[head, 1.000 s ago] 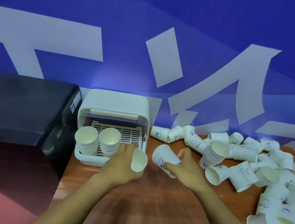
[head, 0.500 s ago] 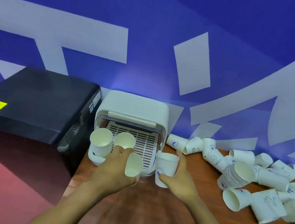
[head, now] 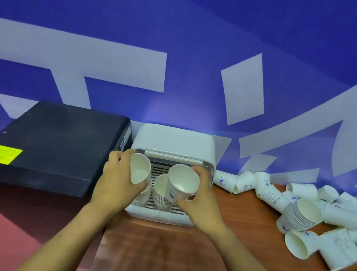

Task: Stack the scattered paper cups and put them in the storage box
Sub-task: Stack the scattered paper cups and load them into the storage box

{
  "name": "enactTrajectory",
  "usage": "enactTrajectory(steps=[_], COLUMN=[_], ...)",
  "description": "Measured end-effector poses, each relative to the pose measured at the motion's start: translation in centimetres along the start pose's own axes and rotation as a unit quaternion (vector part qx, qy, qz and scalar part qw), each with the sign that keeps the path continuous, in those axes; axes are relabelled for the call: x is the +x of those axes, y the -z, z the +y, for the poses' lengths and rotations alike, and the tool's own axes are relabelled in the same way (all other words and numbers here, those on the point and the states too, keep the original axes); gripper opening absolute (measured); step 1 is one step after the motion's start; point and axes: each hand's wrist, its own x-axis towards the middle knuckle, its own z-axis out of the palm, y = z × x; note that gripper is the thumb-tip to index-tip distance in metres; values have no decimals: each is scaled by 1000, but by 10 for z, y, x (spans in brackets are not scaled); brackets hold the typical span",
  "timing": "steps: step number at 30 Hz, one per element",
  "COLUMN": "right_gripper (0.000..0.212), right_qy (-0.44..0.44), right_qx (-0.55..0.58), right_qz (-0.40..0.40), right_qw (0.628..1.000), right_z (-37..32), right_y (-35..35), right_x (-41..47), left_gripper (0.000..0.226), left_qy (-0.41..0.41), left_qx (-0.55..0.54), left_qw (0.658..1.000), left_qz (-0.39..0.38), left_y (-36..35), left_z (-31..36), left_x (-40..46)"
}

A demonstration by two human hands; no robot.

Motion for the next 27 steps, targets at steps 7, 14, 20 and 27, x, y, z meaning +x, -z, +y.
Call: enactTrajectory(steps=[7, 14, 20, 27], right_gripper=[69, 74, 74, 72], right_qy=[1, -18, -66, -116], right_qx=[-74, -117, -155, -151], right_qz=[76, 99, 47, 19], right_qw=[994, 988, 985, 982], right_z=[-5, 8, 25, 42], right_y=[-32, -51, -58, -58], right_x=[5, 18, 20, 20], left_gripper=[77, 80, 87, 99], left_qy=[7, 19, 25, 21], left_qx=[-18, 2, 39, 49], left_qw=[1000, 998, 993, 986], left_qz=[-23, -59, -105, -158], left_y=[-13, -32, -50, -67], left_z=[-24, -37, -46, -59], left_x=[14, 25, 29, 26])
